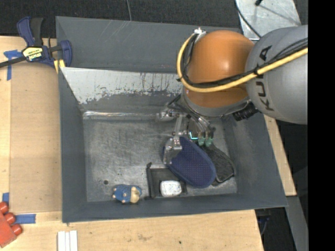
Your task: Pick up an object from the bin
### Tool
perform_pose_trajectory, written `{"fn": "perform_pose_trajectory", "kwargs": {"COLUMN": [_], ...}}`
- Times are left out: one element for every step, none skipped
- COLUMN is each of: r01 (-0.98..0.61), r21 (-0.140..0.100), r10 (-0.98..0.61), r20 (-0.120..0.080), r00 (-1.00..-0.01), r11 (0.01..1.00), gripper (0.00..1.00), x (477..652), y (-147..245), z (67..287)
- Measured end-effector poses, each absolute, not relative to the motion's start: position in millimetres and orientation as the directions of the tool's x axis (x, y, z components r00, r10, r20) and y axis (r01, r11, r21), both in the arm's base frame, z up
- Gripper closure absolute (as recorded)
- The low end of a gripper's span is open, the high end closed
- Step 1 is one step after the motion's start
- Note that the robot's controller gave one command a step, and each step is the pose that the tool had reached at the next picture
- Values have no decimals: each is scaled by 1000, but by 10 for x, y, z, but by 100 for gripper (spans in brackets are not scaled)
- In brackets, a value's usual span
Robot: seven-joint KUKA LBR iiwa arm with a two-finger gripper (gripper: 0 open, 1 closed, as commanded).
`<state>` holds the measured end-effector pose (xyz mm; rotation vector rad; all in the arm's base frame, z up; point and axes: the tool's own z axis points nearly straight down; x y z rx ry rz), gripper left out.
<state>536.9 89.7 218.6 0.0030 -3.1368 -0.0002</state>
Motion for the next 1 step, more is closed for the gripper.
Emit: {"fn": "perform_pose_trajectory", "kwargs": {"r01": [-193], "r21": [-1], "r10": [-193], "r20": [5], "r00": [-981], "r11": [981], "gripper": [0], "x": [5168], "y": [412], "z": [1113]}}
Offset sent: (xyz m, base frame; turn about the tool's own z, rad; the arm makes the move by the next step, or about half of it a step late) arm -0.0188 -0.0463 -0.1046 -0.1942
